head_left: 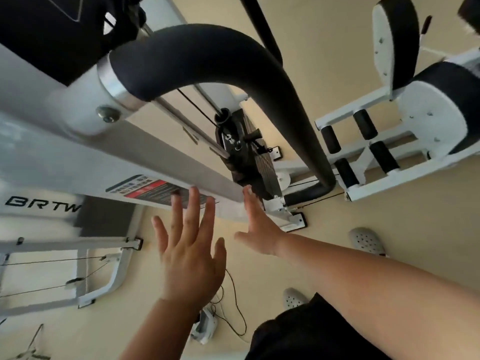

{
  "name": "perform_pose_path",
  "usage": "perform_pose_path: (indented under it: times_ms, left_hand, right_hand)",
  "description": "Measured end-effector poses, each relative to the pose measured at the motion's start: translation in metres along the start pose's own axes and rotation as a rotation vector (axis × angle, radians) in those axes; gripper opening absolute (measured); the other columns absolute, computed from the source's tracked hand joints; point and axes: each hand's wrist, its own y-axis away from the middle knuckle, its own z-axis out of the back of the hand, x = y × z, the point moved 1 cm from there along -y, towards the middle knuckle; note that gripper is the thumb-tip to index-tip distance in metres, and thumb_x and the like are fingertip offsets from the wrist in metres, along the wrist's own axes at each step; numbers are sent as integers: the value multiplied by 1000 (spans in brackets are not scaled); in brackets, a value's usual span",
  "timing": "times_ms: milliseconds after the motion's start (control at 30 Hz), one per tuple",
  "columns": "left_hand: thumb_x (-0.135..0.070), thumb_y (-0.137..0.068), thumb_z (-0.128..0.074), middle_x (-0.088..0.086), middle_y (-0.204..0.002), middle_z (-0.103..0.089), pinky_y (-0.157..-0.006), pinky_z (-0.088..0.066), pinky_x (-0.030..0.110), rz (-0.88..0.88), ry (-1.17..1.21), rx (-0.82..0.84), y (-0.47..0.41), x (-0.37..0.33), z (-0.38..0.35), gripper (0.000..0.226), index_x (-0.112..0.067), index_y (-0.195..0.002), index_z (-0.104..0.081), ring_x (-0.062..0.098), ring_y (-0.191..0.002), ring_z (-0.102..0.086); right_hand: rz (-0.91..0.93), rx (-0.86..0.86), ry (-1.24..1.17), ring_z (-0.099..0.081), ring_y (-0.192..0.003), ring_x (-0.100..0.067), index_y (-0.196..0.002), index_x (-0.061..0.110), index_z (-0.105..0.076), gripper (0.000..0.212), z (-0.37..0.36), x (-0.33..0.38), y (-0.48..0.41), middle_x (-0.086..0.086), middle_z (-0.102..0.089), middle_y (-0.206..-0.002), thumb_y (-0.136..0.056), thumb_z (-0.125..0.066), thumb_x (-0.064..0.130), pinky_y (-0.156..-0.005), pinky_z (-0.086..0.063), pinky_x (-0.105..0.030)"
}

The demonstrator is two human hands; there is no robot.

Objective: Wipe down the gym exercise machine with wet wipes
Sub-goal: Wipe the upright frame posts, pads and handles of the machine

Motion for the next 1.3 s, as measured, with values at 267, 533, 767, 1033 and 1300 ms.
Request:
perform_pose_path:
  times_ms: [267, 533, 767, 1033, 1300]
  left_hand:
    - [-31, -82, -61, 7, -169, 12, -118, -5, 70, 68, -73, 86, -2, -7, -18, 85, -15, -159, -29, 35, -155, 10]
    - [-30, -82, -59, 2, -169, 17, -119, -8, 69, 94, -88, 129, 0, -5, -12, 87, -13, -160, -24, 29, -156, 13]
    - [-32, -82, -58, -4, -169, 15, -118, -10, 70, 44, -70, 107, -1, 2, -7, 84, -9, -158, -29, 24, -156, 10]
    - [-17, -88, -52, 11, -165, -24, -119, -23, 63, -32, 108, -107, 0, 14, 30, 66, -7, -152, -37, 30, -152, -26]
    - [-13, -92, -46, 19, -158, -36, -110, -34, 68, 153, 265, -482, -16, 26, 99, 59, -4, -150, -36, 33, -148, -34]
  right_hand:
    - [30, -76, -31, 28, -154, -12, -160, 26, 25, 114, -11, -3, -12, 10, 33, -166, -88, -65, 28, -128, 3, -40]
    - [-176, -27, -104, 17, -157, -16, -161, 27, 18, 121, 1, -47, -37, 9, 24, -169, -82, -74, 32, -129, -8, -51]
    - [-49, 6, -94, 23, -155, -13, -159, 26, 26, 130, 0, -25, -22, 10, 31, -167, -75, -72, 38, -129, -6, -50]
    - [492, -46, 102, 24, -156, -25, -159, 15, 24, 123, 18, 88, 29, -2, 31, -167, -87, -75, 19, -129, -2, -52]
    - [981, -131, 257, 4, -158, -41, -159, 3, 15, 120, 37, 184, 64, -32, 5, -167, -81, -76, 5, -129, -8, -45]
